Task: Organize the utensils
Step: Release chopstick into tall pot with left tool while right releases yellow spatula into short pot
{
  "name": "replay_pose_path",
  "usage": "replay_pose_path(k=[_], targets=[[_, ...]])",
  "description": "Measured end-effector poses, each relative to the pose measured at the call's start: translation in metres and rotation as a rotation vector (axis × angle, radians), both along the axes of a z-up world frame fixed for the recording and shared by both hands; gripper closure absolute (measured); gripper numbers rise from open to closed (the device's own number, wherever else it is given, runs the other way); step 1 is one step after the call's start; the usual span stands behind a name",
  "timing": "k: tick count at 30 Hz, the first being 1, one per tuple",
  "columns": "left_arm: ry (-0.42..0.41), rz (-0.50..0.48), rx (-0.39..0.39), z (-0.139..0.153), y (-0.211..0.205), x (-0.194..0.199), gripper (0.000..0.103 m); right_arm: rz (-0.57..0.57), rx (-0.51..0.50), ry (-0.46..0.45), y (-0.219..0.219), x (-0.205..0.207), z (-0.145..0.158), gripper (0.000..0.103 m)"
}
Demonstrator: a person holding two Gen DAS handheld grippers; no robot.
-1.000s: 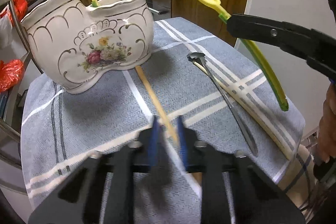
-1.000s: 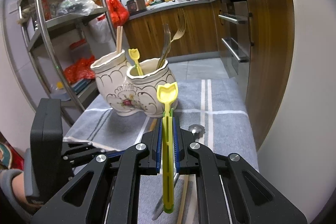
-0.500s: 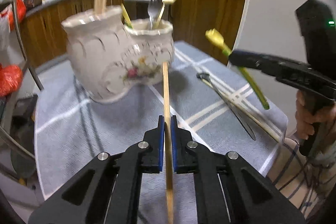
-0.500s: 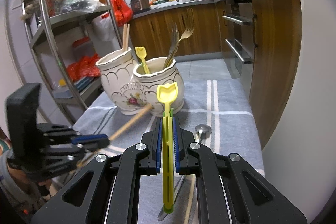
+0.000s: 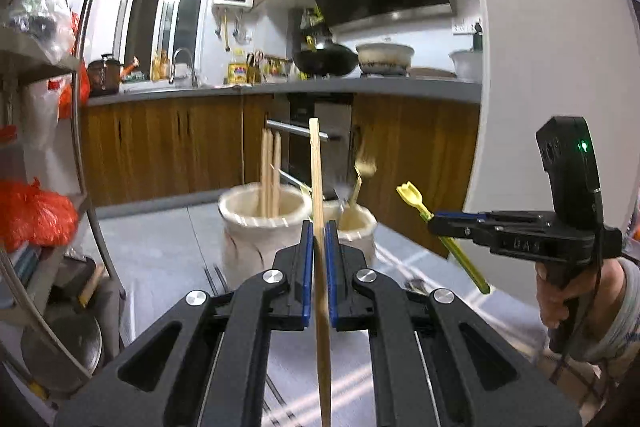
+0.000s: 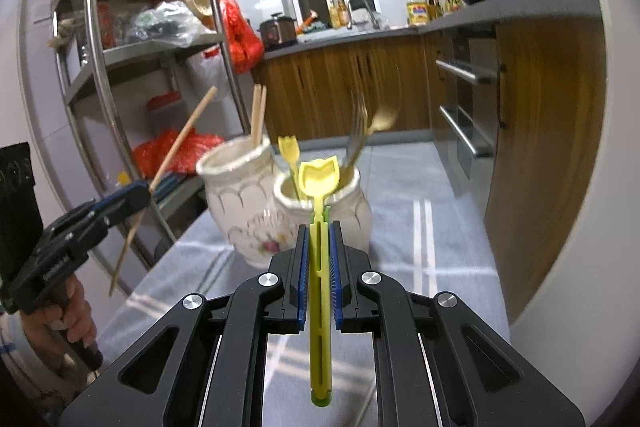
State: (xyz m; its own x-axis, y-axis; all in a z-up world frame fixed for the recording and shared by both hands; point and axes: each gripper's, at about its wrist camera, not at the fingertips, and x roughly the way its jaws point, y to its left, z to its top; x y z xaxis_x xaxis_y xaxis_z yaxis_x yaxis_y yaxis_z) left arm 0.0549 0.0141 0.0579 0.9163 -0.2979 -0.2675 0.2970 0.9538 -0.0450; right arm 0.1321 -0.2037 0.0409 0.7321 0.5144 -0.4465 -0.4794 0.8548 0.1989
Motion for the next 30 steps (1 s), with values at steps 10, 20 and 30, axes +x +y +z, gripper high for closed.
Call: replay_pose_path(k=[10,20,30], targets=[[-0.071,0.017,-0.148,0.044,0.029,0.064,0.097,-0.011,0.119,-0.107,0.015,0.041,0.039,0.092],[-0.089,0.059,-0.263,0.039,0.034,0.113,0.097,-0.014,0.232,-0.107,0.042,0.087,0.038,0.092],[-0.080,0.176,-0.231,0.009,0.025,0.139,0.097,-0.072,0.139,-0.101,0.063,0.107,0.008,0.092]])
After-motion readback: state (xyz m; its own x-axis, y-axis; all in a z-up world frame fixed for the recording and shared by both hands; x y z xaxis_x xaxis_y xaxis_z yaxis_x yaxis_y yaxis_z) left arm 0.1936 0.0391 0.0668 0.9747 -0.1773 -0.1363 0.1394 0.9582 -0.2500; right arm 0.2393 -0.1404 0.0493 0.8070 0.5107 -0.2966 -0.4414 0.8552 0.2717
